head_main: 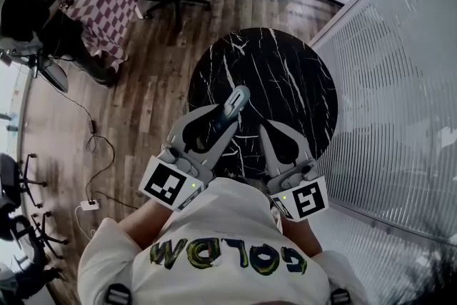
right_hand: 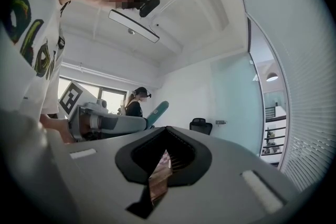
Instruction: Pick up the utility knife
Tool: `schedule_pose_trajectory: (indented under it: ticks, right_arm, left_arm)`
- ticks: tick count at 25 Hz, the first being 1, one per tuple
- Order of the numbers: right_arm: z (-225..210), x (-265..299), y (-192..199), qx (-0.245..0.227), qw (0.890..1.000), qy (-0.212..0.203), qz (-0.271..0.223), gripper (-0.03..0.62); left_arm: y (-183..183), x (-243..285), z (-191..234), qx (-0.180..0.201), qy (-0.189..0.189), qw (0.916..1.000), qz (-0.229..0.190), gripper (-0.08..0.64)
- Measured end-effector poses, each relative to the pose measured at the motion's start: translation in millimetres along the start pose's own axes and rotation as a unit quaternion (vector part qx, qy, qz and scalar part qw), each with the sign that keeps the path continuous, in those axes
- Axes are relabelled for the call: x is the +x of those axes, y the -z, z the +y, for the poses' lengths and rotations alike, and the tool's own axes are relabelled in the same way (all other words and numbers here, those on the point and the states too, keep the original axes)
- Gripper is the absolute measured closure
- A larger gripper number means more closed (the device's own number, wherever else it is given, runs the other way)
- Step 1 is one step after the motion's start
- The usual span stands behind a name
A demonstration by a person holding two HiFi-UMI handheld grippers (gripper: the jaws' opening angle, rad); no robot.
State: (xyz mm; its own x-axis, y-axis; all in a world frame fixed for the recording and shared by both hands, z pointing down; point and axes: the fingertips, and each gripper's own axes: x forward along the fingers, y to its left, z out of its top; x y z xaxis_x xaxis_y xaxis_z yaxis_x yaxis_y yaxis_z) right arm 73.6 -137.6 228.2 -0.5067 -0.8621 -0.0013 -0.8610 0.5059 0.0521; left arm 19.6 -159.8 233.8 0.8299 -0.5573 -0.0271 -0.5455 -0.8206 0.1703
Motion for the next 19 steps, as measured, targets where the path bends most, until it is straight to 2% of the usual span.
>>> schedule_pose_trajectory:
  ticks: [9, 19]
  right_arm:
    - [1.7, 4.2, -6.0, 0.001, 1.0, -0.001, -0.002, 0.591]
    - [-7.8, -3.7, 0.8, 0.002, 1.0, 0.001, -0.006, 0.591]
  left_arm:
    - [-7.2, -0.5, 0.9, -0.003, 0.005, 1.0, -0.003, 0.422]
    - [0.7, 8.9, -6.9, 0.0, 0.008, 1.0, -0.004, 0.422]
